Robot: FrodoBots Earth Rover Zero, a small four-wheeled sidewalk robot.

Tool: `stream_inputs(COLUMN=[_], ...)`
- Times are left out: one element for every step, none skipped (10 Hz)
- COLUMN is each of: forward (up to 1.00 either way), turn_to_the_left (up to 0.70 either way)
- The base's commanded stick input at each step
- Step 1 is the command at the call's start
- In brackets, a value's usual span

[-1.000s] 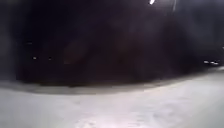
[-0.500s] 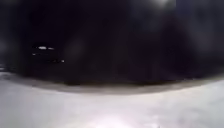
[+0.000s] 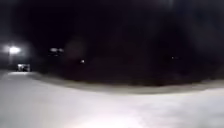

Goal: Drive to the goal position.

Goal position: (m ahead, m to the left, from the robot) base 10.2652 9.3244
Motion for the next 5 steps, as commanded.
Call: stream_inputs(forward=[0.00, 0.00, 0.00, 0.00, 0.00], turn_to_the_left=[0.70, 0.70, 0.70, 0.70, 0.70])
